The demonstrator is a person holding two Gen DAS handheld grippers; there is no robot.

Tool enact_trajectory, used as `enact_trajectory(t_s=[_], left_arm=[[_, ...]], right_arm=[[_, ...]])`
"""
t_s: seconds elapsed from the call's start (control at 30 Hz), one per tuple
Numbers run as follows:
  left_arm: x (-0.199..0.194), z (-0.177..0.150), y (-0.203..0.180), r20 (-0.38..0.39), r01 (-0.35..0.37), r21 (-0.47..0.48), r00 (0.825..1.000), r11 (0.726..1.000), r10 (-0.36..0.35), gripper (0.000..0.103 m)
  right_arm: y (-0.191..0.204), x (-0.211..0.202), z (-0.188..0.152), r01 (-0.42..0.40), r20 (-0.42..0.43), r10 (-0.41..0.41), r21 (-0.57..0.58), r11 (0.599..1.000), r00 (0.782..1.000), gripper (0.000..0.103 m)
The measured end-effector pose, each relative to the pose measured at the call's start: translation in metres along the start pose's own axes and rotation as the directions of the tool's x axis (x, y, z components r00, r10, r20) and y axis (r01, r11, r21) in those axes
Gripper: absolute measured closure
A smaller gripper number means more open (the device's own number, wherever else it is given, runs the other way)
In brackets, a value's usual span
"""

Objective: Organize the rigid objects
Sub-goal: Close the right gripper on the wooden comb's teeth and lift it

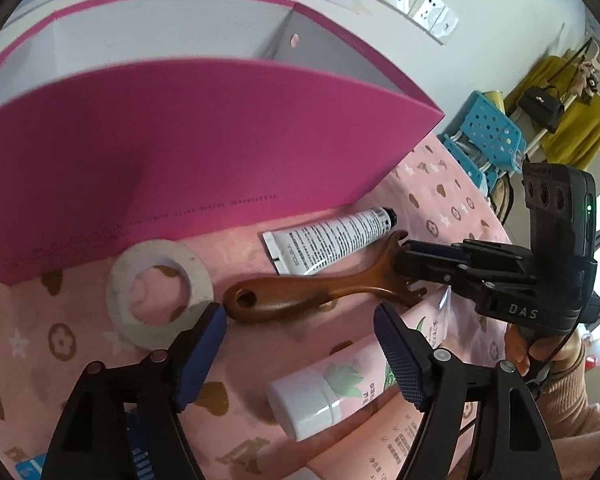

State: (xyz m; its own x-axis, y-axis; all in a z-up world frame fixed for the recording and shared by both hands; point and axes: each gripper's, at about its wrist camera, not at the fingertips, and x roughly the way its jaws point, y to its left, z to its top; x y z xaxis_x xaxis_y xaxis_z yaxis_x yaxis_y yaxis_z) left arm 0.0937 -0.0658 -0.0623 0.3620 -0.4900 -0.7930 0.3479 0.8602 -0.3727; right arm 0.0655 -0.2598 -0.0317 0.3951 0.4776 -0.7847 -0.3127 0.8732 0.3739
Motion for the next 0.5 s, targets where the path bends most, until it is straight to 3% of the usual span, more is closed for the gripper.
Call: enact_trajectory(t_s=[0.33, 0.5], left_arm=[[0.0029, 0.0056, 0.0005, 0.014, -0.005, -0.008, 1.000, 1.000, 0.005, 0.026], [0.0042, 0.0051, -0.0031, 0.022, -0.013, 0.003, 1.000, 1.000, 0.013, 0.025]], right_arm=[[-0.0088, -0.0015, -0.0046, -0.069, 0.031, 0.068, 0.052, 0.996, 0.997, 0.075], [-0.0001, -0.0036, -0.0060, -0.030, 0.044, 0.030, 0.008, 1.000, 0.999, 0.076]])
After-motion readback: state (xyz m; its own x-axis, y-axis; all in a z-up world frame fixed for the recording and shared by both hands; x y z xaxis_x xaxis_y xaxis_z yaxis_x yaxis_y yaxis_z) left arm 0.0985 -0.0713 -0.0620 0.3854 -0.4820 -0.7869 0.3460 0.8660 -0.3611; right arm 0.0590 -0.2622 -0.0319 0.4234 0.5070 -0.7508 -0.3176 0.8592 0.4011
